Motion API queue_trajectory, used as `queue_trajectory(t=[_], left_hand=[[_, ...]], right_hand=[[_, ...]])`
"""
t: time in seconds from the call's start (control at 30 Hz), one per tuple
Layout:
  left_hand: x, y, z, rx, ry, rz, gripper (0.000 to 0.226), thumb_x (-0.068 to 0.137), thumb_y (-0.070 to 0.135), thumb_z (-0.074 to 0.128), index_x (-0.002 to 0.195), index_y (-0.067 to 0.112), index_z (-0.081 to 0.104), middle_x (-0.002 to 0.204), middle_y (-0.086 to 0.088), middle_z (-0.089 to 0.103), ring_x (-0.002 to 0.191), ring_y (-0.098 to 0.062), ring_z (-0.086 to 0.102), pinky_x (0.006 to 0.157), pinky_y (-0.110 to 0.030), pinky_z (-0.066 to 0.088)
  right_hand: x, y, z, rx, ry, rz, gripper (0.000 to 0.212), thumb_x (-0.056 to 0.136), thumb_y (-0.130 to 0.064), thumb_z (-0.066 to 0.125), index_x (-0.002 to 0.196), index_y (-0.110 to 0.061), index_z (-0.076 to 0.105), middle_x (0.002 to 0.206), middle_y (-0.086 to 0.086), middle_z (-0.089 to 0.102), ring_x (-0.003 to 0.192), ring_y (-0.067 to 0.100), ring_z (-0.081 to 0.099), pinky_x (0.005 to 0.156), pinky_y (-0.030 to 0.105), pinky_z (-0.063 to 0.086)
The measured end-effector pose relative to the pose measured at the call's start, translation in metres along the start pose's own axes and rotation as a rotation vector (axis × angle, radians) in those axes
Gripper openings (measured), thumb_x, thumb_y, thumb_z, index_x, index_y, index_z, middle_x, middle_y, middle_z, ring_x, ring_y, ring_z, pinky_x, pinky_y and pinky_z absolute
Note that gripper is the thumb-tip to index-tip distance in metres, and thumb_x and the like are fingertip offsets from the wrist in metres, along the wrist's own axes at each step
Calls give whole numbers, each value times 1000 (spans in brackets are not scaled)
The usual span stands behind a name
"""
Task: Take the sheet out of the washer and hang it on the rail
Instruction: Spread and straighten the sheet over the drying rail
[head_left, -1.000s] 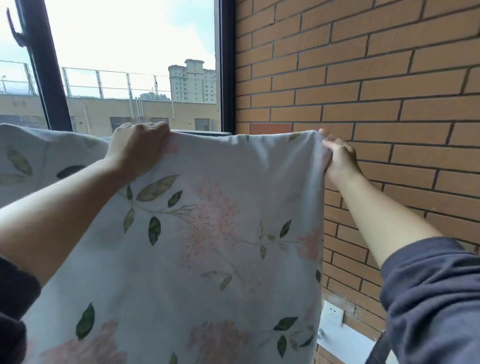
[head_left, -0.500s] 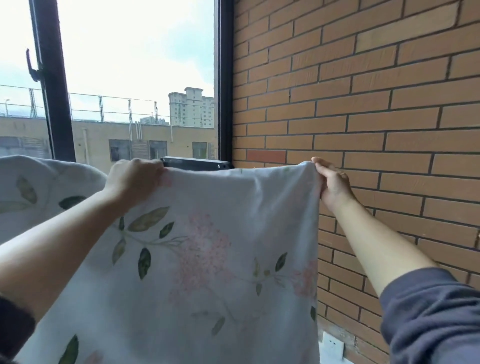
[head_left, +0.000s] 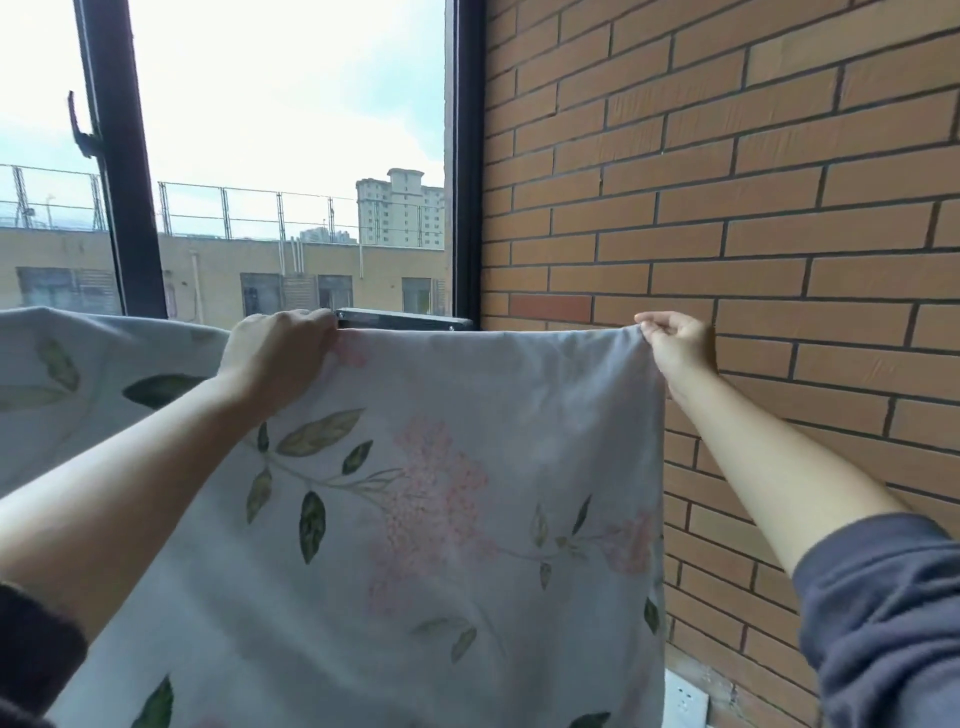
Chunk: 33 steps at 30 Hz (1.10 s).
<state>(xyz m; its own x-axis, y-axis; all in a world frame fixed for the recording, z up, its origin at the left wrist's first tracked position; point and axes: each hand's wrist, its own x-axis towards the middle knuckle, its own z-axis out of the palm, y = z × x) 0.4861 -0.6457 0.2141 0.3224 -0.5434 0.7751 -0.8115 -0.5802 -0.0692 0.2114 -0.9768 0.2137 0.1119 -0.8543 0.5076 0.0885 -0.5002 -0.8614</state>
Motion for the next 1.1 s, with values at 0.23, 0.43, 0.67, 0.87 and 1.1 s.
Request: queue_trajectory(t=[0.23, 0.43, 0.67, 0.87, 1.1], left_hand=[[-35, 10, 1, 74, -25, 80, 34, 100, 29, 37, 83, 9, 59, 81, -11, 67, 74, -29, 63, 68, -31, 31], [-69, 2, 29, 288, -125, 169, 25, 81, 23, 40, 60, 15, 52, 58, -3, 63, 53, -24, 62, 68, -36, 35], [-121, 9, 61, 299, -191, 195, 10, 58, 9, 53, 52, 16, 50, 49, -2, 59, 46, -23, 61, 71, -38, 40], [-185, 21, 79, 157, -142, -8, 25, 72, 21, 37, 56, 15, 54, 54, -2, 63, 49, -25, 61, 75, -39, 44], [-297, 56, 59, -264, -213, -598, 13, 79, 19, 52, 78, 21, 66, 66, 3, 66, 59, -16, 59, 58, -25, 40]], right_hand=[[-38, 57, 12, -98, -130, 112, 18, 85, -13, 59, 73, -23, 69, 80, -1, 69, 78, 17, 60, 71, 28, 47], [-89, 115, 19, -602, -481, 181, 19, 76, -19, 53, 67, -19, 70, 69, 0, 72, 75, 24, 65, 74, 29, 52], [-151, 148, 45, -716, -799, 81, 23, 82, -21, 49, 75, -20, 71, 72, -1, 72, 72, 20, 66, 70, 28, 54], [-219, 150, 72, -462, -1006, 93, 23, 85, -18, 51, 71, -26, 68, 66, -7, 70, 61, 6, 59, 64, 25, 49], [-298, 146, 87, -133, -1142, 231, 23, 87, -1, 50, 79, -10, 69, 64, 0, 67, 54, 4, 60, 54, 15, 47]])
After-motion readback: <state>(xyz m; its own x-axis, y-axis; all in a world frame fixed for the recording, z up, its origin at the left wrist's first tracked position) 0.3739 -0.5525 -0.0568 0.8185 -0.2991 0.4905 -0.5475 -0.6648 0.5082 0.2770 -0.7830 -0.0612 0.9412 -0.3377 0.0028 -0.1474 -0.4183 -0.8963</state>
